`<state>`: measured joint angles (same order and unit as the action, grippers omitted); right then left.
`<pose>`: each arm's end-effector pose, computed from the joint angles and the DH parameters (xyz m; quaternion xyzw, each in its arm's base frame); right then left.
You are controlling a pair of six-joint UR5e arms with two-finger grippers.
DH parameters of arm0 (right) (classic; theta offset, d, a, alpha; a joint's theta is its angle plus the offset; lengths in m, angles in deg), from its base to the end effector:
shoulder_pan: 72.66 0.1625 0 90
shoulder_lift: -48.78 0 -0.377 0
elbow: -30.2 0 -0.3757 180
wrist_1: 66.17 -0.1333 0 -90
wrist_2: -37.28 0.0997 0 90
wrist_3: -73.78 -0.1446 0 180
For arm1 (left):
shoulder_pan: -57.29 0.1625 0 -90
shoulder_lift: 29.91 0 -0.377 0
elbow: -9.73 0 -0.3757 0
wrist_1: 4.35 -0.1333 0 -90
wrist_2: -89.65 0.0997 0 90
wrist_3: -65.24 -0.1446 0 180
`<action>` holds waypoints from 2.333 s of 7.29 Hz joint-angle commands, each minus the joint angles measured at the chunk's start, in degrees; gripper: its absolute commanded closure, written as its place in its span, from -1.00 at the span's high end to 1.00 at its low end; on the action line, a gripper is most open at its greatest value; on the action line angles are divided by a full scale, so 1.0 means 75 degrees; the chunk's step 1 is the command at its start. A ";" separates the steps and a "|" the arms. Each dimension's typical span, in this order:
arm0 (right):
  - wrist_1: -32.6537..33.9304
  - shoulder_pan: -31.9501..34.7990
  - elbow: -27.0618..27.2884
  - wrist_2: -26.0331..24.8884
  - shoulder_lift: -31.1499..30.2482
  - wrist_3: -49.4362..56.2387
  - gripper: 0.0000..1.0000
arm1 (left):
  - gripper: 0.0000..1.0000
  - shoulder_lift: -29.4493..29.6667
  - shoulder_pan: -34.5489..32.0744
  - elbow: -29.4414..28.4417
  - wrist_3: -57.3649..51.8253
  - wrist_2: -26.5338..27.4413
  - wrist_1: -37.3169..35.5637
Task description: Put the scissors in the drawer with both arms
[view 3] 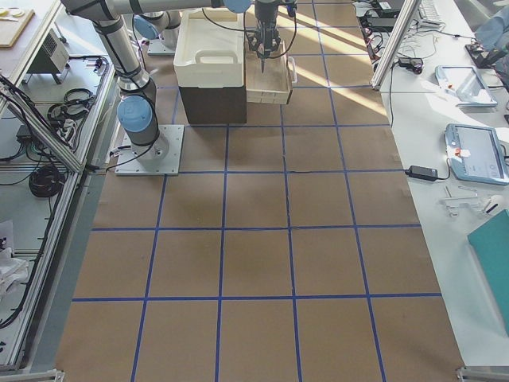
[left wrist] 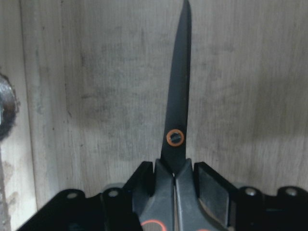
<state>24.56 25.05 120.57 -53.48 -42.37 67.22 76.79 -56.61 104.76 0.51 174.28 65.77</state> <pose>0.1935 -0.4497 0.4026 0.0099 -0.9998 0.0139 0.0049 -0.3580 -0.4455 0.2374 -0.6972 -0.7152 0.0012 0.0495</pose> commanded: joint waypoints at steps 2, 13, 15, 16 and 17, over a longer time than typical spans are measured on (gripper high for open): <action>-0.0004 -0.0008 0.0010 0.0009 0.0001 -0.0110 1.00 | -0.91 0.0059 0.0010 0.0008 -0.0088 0.0001 -0.0056; 0.0078 -0.0008 0.0010 0.0032 0.0024 -0.0087 1.00 | 0.70 -0.1193 0.1084 -0.1304 0.3633 0.0517 0.1547; 0.0078 0.0003 0.0010 0.0044 0.0024 -0.0075 1.00 | 0.87 -0.1464 0.1474 -0.1339 0.5307 0.0923 0.1689; 0.0078 0.0003 0.0010 0.0044 0.0024 -0.0087 1.00 | 1.00 -0.1581 0.1765 -0.1316 0.6266 0.0973 0.1945; 0.0078 0.0003 0.0021 0.0044 0.0024 -0.0087 1.00 | 1.00 -0.1710 0.2325 -0.1246 0.6740 0.0962 0.2017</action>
<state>25.15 25.06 120.66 -53.17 -42.19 66.59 65.12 -43.27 94.98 45.10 181.13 79.77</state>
